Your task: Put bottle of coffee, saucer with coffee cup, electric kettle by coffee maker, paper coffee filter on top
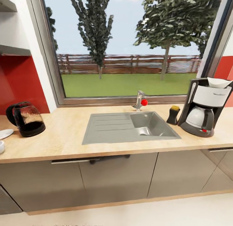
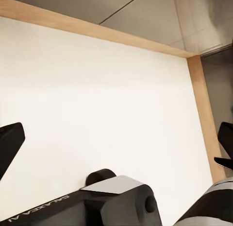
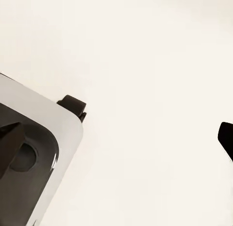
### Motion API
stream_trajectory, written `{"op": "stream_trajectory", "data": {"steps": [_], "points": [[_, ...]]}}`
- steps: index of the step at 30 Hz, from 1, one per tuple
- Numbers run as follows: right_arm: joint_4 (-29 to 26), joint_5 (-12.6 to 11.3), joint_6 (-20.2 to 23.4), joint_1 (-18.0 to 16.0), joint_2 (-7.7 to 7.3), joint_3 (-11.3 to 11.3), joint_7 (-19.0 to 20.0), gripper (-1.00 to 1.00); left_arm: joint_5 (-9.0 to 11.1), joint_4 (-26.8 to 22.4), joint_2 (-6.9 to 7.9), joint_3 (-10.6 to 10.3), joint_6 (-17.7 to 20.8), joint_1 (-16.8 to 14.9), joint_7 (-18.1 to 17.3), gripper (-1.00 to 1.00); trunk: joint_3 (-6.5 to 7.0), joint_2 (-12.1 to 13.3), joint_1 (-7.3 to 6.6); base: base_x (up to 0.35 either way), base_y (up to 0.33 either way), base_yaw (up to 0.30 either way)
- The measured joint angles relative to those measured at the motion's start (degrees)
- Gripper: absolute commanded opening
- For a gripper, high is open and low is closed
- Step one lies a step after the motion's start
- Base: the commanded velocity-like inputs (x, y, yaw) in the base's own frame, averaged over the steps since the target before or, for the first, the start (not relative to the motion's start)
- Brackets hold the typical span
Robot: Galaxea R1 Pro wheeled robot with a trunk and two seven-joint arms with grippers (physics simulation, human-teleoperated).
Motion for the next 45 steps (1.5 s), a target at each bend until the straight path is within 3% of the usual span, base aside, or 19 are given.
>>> {"op": "stream_trajectory", "data": {"steps": [15,35,45], "points": [[0.0,0.0,0.0,0.0,0.00,0.0,0.0,1.00,0.0,0.0,0.00,0.0,0.0,0.0,0.0,1.00,0.00,0.0,0.00,0.000,0.186,0.141],[0.0,0.0,0.0,0.0,0.00,0.0,0.0,1.00,0.0,0.0,0.00,0.0,0.0,0.0,0.0,1.00,0.00,0.0,0.00,0.000,0.021,0.265],[0.0,0.0,0.1,0.0,0.00,0.0,0.1,1.00,0.0,0.0,0.00,0.0,0.0,0.0,0.0,1.00,0.00,0.0,-0.01,0.020,0.256,0.097]]}}
